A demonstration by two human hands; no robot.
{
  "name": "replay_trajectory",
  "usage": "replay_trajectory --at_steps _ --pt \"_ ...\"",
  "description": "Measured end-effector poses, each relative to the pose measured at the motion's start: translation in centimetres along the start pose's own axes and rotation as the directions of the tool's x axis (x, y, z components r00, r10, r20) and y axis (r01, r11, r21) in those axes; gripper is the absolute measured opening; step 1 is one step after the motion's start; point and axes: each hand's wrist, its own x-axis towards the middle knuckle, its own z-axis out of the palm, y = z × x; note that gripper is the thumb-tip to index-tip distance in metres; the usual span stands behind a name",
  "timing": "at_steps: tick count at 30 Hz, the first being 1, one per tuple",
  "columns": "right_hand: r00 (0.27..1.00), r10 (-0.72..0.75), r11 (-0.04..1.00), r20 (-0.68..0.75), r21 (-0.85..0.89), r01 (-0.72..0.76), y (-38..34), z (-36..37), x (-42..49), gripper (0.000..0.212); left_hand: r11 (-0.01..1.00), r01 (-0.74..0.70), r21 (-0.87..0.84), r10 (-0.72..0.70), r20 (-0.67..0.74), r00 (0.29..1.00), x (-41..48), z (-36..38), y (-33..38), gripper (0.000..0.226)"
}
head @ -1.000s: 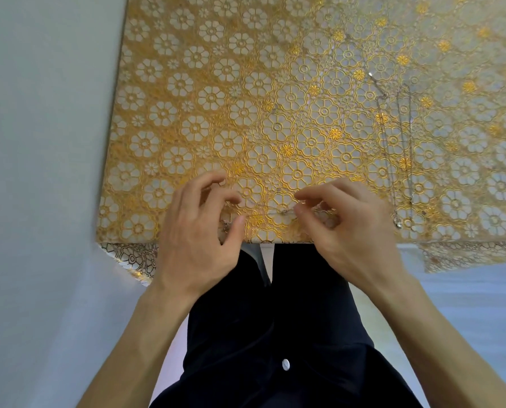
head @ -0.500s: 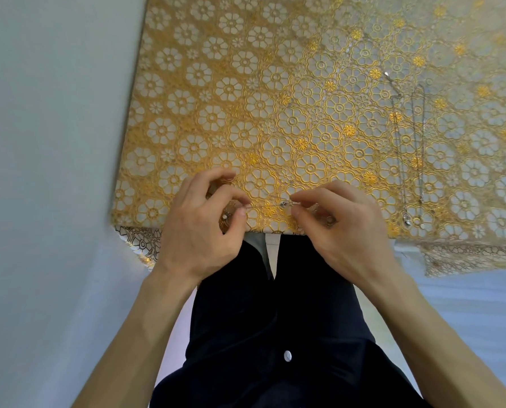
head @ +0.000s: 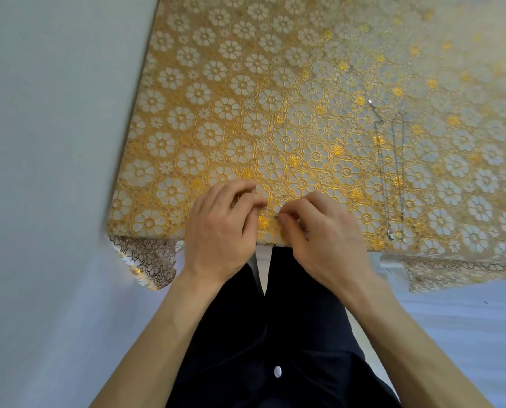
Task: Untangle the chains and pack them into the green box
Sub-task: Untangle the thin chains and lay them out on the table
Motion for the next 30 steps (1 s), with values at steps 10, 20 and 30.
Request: replay_trajectory --at_steps 10,20,30 --pt "1.0 -0.004 0.998 -0.013 -0.064 0.004 -0.4 0.4 0.2 0.013 1.0 0.02 -0.024 -0.021 -0.049 0.999 0.0 0.3 0.1 0.014" --pt "0.997 0.082 0.989 0.001 0.127 -0.082 -0.4 0.4 -0.1 0.016 0.998 0.04 -0.049 -0.042 -0.045 0.998 -0.1 0.5 0.0 0.015" --pt "0.961 0.244 0.784 0.127 0.557 -0.273 -0.5 -0.5 0.3 0.012 0.943 0.107 -0.315 -0.086 0.081 0.993 0.7 -1.3 1.3 0.022"
